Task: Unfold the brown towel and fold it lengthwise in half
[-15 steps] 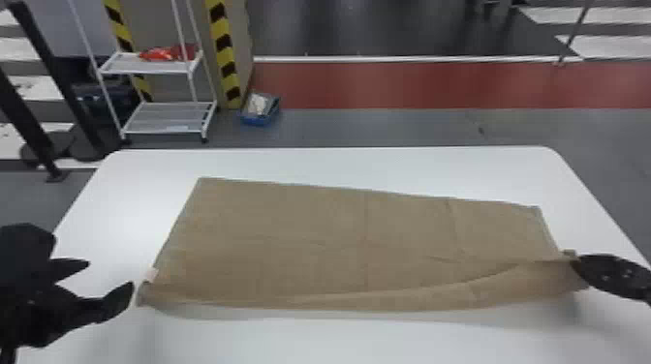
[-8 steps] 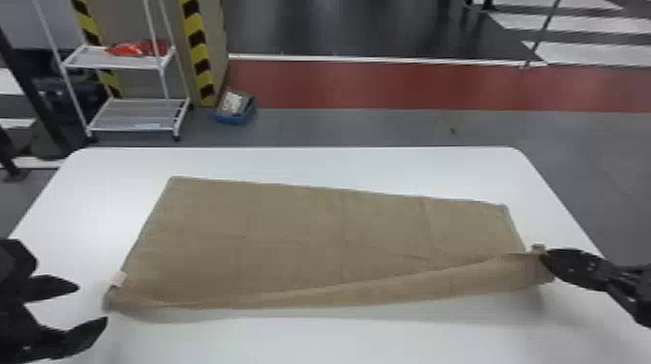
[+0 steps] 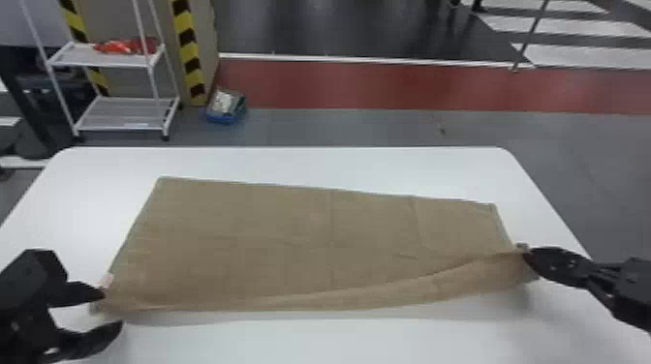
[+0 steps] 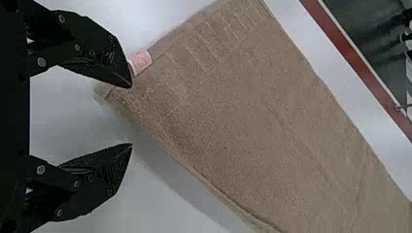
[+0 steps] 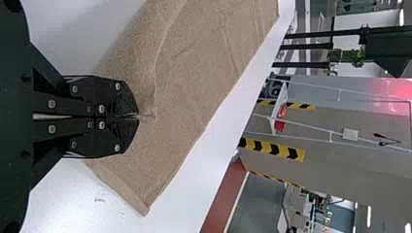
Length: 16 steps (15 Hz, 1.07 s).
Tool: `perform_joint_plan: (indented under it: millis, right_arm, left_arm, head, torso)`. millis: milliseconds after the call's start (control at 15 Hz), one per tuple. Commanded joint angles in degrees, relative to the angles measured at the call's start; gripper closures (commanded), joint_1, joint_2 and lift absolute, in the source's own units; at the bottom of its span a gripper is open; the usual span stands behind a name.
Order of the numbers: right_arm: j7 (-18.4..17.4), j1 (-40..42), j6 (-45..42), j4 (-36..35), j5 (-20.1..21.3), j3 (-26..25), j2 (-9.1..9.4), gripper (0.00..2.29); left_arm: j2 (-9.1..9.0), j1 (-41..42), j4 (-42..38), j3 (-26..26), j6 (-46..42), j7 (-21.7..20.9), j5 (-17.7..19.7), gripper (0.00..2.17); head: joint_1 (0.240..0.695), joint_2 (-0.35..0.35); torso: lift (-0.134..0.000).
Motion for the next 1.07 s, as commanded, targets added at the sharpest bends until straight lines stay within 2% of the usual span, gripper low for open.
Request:
perform_joint_plan:
  millis: [0,333,467,667,733,1000]
  right_arm:
    - [0.0,-0.1,0.8,-0.1,0.1,-0.3,0.02,1.33]
    - [0.0,-0.1,1.1,-0.2,0.1,-0.4,0.1,1.33]
    - [0.0,-0.2,1.0,-0.2,-0.1,-0.6,0.1,1.33]
    - [0.0,-0.8,1.0,-0.1,-0.5,-1.4,0.1,1.33]
    - [0.0,-0.8,1.1,0.0,-0.8,-2.0,0.1,1.33]
    - [0.9,-0.9,1.1,0.5,-1.1,-4.0,-0.07,1.33]
  left_arm:
    - [-0.05,-0.8,1.5,-1.6,-1.2,0.1,-1.8,0.54]
    - [0.3,-2.0,2.6,-1.7,-1.4,0.8,-2.9,0.55]
    - [0.21,-2.6,3.4,-1.6,-1.4,1.3,-3.9,0.92]
    - [0.21,-3.2,4.2,-0.6,-1.4,-0.9,-7.4,0.97]
    - [0.12,-3.3,4.1,0.1,-1.4,-2.7,-8.1,0.97]
    - [-0.05,-4.0,0.3,7.2,-1.2,-18.1,-7.7,0.97]
  head:
    - [0.695,-0.095]
    - [0.695,-0.106]
    - [0.695,-0.097]
    - [0.695,-0.085]
    - [0.695,-0.078]
    - [0.695,-0.082]
  torso:
    - [-0.123]
    - [-0.123]
    - [-0.123]
    - [-0.123]
    - [-0.123]
    - [-0.123]
